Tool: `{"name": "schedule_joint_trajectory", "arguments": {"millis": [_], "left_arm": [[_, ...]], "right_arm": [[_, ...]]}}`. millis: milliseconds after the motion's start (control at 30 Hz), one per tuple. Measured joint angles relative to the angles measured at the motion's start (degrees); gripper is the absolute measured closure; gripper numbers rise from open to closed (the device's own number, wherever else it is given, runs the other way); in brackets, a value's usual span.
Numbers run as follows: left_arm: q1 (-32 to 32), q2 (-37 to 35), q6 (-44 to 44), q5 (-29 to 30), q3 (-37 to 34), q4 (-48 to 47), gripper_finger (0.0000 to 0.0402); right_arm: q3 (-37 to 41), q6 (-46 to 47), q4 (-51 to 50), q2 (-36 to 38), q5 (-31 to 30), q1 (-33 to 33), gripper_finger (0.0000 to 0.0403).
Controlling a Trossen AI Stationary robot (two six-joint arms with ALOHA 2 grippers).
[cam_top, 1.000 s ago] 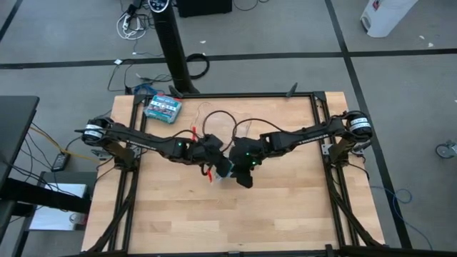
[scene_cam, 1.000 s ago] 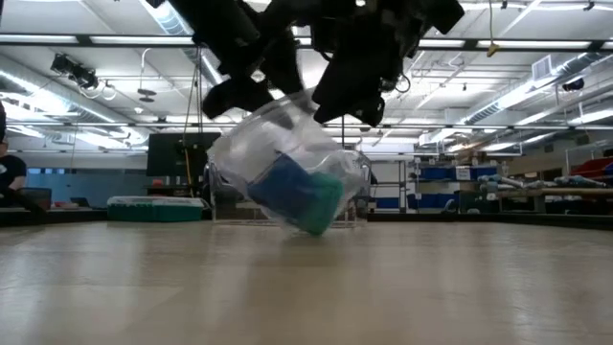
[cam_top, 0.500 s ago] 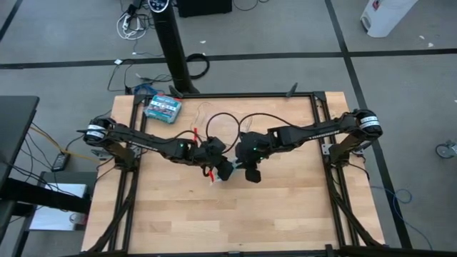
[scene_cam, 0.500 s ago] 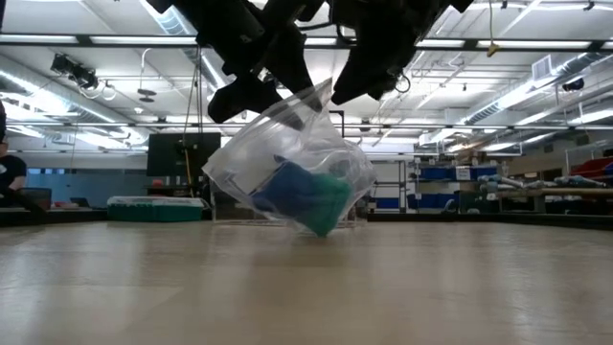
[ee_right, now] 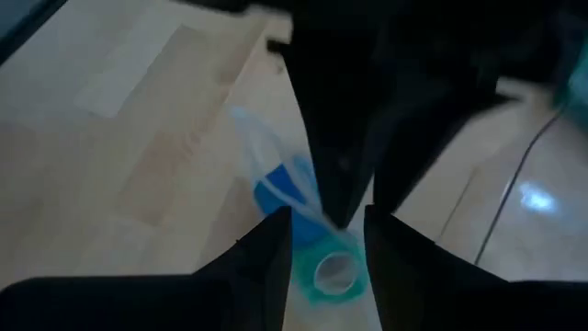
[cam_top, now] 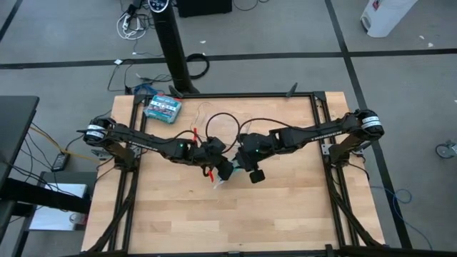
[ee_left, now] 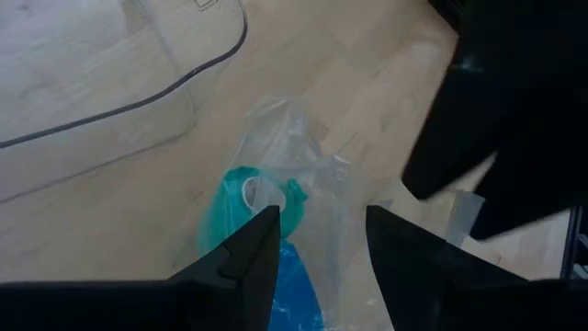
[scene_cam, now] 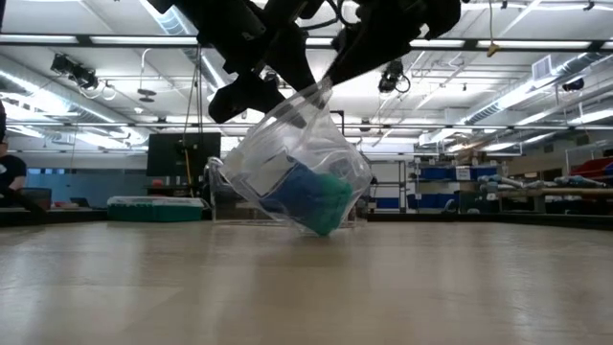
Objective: Roll bandage
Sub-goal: Close the transparent zip bag
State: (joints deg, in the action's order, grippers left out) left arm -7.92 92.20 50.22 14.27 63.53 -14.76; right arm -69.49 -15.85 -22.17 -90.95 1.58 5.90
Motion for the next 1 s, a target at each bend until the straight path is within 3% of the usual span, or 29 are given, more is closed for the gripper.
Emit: {"name": "schedule_joint_trajectory", "arguments": {"millis": [300, 433, 633, 800, 1000], "left_arm": [[0.04, -0.02, 0.63, 0.02, 0.00, 0.52, 0.0231], [0.04, -0.02, 1.11, 0.10, 0.00, 0.89, 0.0231], [0.04, -0.02, 1.47, 0.26, 0.00, 1.53, 0.0231], [0.04, -0.04, 2.31, 0.62, 0.00, 1.57, 0.0231], [0.07, -1.04, 2.72, -0.92, 0.00, -0.80, 0.0231]], "right_arm": [[0.07, -4.64, 1.37, -0.78, -0.53, 0.14, 0.0271], [0.04, -4.77, 1.27, -0.78, -2.00, -0.54, 0.0304], [0.04, -4.86, 1.06, -0.78, 1.88, -1.90, 0.0392], [0.04, -4.03, 0.35, -0.78, 3.77, -2.39, 0.0399], [0.07, 3.30, -2.94, 1.78, 4.11, -2.31, 0.0402]]}}
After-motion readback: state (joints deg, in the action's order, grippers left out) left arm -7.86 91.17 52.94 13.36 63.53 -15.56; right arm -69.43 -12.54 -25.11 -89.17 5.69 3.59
